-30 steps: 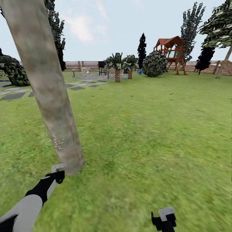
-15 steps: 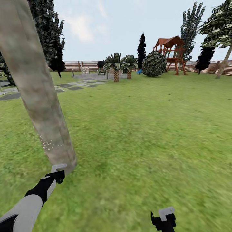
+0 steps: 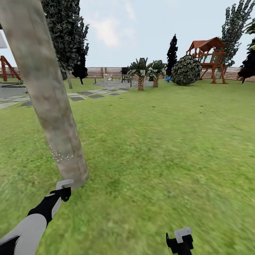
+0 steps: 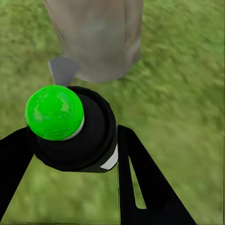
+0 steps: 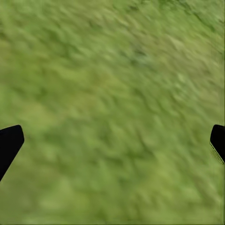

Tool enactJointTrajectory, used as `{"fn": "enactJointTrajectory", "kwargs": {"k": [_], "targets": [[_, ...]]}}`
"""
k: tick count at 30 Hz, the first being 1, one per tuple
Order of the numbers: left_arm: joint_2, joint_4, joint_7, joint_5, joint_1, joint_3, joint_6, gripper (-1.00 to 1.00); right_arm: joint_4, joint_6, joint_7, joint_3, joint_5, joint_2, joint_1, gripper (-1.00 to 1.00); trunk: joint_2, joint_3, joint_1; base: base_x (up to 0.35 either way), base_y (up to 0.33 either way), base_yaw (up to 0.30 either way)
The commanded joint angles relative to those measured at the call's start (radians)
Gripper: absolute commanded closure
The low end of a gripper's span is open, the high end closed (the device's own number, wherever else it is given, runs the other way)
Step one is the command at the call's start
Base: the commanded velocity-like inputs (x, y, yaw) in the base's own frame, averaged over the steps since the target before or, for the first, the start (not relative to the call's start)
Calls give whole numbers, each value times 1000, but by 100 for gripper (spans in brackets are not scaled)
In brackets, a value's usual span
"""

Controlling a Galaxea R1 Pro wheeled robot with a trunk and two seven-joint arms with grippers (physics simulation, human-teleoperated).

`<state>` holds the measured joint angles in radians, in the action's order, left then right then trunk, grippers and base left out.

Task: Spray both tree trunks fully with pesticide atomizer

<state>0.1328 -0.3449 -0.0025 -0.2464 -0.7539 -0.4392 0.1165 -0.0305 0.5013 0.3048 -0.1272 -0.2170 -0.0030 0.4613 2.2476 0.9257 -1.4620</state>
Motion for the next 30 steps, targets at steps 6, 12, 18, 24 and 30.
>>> {"fn": "enactJointTrajectory", "kwargs": {"k": [6, 12, 18, 24, 30], "targets": [[0, -2, -1, -10, -1, -6, 5, 100, 0, -1, 10, -8, -5, 0, 1, -100, 0, 1, 0, 90, -273, 22], [0, -2, -1, -10, -1, -6, 6, 100, 1, -1, 10, -8, -5, 0, 0, -100, 0, 1, 0, 106, -273, 1], [0, -2, -1, -10, -1, -6, 6, 100, 1, -1, 10, -8, -5, 0, 1, -100, 0, 1, 0, 114, -273, 0], [2, -5, -1, -6, -1, -6, 6, 100, 1, -1, 10, -8, -5, 0, 0, -100, 0, 1, 0, 116, -273, 87], [9, -7, -3, 7, -1, -4, 12, 100, 0, -2, 10, -6, -5, -7, 1, -100, 0, 1, 0, 140, -259, 265]]}}
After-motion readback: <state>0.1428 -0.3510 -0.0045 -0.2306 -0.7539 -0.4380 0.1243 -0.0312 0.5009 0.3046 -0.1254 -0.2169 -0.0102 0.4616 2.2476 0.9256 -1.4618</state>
